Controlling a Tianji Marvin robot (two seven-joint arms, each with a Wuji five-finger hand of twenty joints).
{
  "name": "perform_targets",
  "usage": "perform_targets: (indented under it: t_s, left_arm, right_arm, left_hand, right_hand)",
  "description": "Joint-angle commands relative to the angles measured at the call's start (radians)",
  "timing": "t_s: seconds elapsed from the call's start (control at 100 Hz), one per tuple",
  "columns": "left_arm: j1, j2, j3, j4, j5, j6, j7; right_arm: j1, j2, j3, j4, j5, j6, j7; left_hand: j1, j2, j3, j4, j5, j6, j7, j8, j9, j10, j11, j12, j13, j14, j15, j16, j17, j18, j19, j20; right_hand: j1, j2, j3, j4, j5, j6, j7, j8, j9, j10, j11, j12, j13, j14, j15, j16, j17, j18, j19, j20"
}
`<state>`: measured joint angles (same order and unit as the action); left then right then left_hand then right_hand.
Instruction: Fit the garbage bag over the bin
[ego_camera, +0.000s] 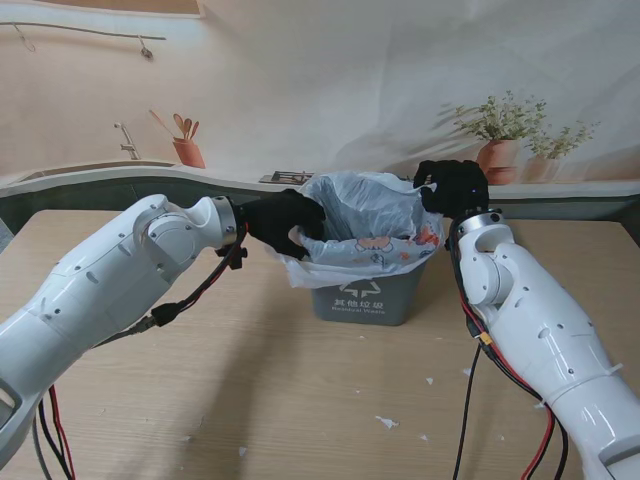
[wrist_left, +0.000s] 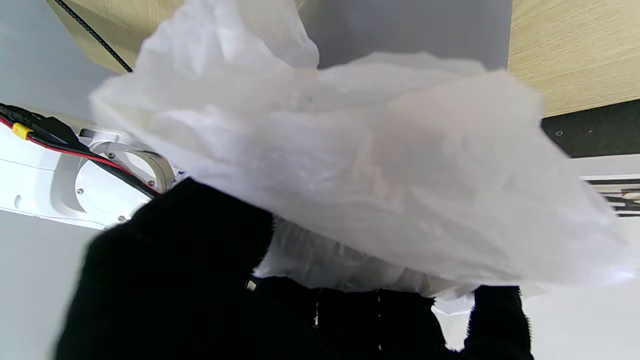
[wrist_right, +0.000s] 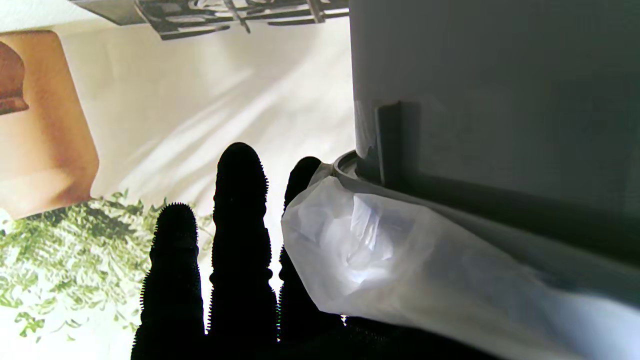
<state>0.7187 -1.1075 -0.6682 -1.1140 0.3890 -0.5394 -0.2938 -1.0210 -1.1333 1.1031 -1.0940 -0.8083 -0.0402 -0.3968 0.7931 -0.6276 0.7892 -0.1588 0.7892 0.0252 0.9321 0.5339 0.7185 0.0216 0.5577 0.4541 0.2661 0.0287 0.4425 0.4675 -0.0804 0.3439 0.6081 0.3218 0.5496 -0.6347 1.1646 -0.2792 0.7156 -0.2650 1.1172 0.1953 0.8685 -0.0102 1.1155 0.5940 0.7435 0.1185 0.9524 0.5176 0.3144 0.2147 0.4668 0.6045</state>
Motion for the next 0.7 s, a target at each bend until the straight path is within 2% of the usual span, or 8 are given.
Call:
perform_targets:
  t_s: [0.0, 0.23, 0.25, 0.29, 0.31, 0.36, 0.47, 0.69]
  left_arm:
    - [0.012, 0.003, 0.012, 0.017, 0.005, 0.002, -0.027]
    - [0.008, 0.005, 0.018, 0.019, 0.006, -0.004, -0.033]
    - [0.008, 0.006, 0.018, 0.018, 0.008, -0.004, -0.036]
    - [0.009, 0.009, 0.016, 0.015, 0.012, -0.004, -0.039]
    - [0.01, 0.01, 0.015, 0.014, 0.015, -0.004, -0.04]
    - [0.013, 0.012, 0.012, 0.011, 0.018, -0.003, -0.043]
    - [0.015, 0.016, 0.008, 0.007, 0.026, 0.001, -0.048]
    - [0.015, 0.023, 0.0, -0.005, 0.035, -0.004, -0.06]
  right_arm:
    - [-0.011, 0.0, -0.019, 0.068, -0.011, 0.025, 0.029]
    - [0.021, -0.038, -0.072, 0.187, 0.107, 0.078, -0.013]
    - [0.016, -0.047, -0.064, 0.184, 0.141, 0.086, -0.011]
    - [0.001, -0.065, -0.04, 0.173, 0.216, 0.092, -0.005]
    - [-0.008, -0.075, -0.023, 0.168, 0.255, 0.086, -0.006]
    - [-0.03, -0.091, 0.009, 0.151, 0.314, 0.072, -0.013]
    - [-0.062, -0.09, 0.047, 0.121, 0.325, -0.016, -0.026]
    - [-0.113, -0.079, 0.118, 0.025, 0.319, -0.086, -0.02]
  left_hand:
    - [0.039, 0.013, 0.017, 0.033, 0.014, -0.019, 0.021, 0.001, 0.002, -0.022, 0.001, 0.015, 0.109, 0.06, 0.043, 0.016, -0.007, 0.005, -0.017, 0.007]
    - [0.041, 0.014, 0.02, 0.037, 0.01, -0.023, 0.023, 0.003, -0.003, -0.024, -0.001, 0.016, 0.107, 0.056, 0.041, 0.015, -0.007, 0.004, -0.02, 0.006]
    - [0.04, 0.014, 0.02, 0.037, 0.009, -0.024, 0.023, 0.004, -0.004, -0.026, -0.001, 0.016, 0.106, 0.054, 0.041, 0.015, -0.007, 0.004, -0.021, 0.006]
    - [0.038, 0.014, 0.021, 0.039, 0.009, -0.024, 0.025, 0.005, -0.003, -0.028, 0.0, 0.016, 0.107, 0.053, 0.041, 0.015, -0.007, 0.004, -0.022, 0.006]
    - [0.039, 0.013, 0.021, 0.039, 0.009, -0.024, 0.025, 0.006, -0.004, -0.029, 0.0, 0.016, 0.107, 0.053, 0.041, 0.015, -0.007, 0.004, -0.022, 0.006]
    - [0.04, 0.01, 0.025, 0.042, 0.009, -0.025, 0.026, 0.007, -0.003, -0.027, 0.001, 0.017, 0.106, 0.052, 0.04, 0.015, -0.006, 0.004, -0.023, 0.006]
    - [0.038, 0.009, 0.033, 0.047, 0.007, -0.025, 0.027, 0.009, -0.007, -0.029, 0.0, 0.017, 0.105, 0.051, 0.039, 0.014, -0.007, 0.003, -0.024, 0.006]
    - [0.029, 0.007, 0.056, 0.062, -0.01, -0.041, 0.036, 0.025, -0.023, -0.041, 0.003, 0.015, 0.098, 0.033, 0.037, 0.013, -0.005, -0.016, -0.035, 0.001]
  right_hand:
    - [0.122, -0.058, 0.077, -0.023, 0.085, 0.0, 0.036, -0.003, 0.042, 0.004, 0.04, 0.023, 0.018, 0.011, 0.021, 0.011, 0.0, 0.024, 0.015, -0.013]
    - [0.126, -0.03, 0.064, -0.025, 0.054, 0.063, 0.032, -0.014, 0.035, 0.028, 0.033, 0.021, 0.064, 0.031, 0.017, 0.0, 0.045, 0.057, 0.069, -0.026]
    - [0.125, -0.03, 0.067, -0.025, 0.05, 0.071, 0.042, -0.022, 0.035, 0.032, 0.04, 0.015, 0.076, 0.037, 0.017, -0.01, 0.042, 0.064, 0.132, -0.099]
    - [0.129, -0.038, 0.074, -0.026, 0.054, 0.085, 0.047, -0.027, 0.039, 0.045, 0.045, 0.016, 0.117, 0.053, 0.009, -0.022, 0.051, 0.074, 0.205, -0.119]
    - [0.137, -0.045, 0.077, -0.025, 0.06, 0.095, 0.052, -0.031, 0.041, 0.057, 0.047, 0.017, 0.127, 0.062, 0.009, -0.028, 0.038, 0.077, 0.273, -0.169]
    - [0.144, -0.053, 0.081, -0.022, 0.071, 0.101, 0.058, -0.021, 0.048, 0.066, 0.053, 0.024, 0.138, 0.07, 0.014, -0.029, 0.009, 0.07, 0.381, -0.176]
    - [0.115, -0.073, 0.103, -0.03, 0.086, 0.064, 0.068, 0.013, 0.077, 0.046, 0.049, 0.035, 0.176, 0.045, 0.023, -0.034, -0.027, 0.055, 0.593, -0.243]
    - [0.089, -0.069, 0.106, -0.036, 0.081, 0.045, 0.076, 0.046, 0.087, 0.038, 0.06, 0.06, 0.19, 0.03, 0.053, -0.025, -0.005, 0.065, 0.634, -0.244]
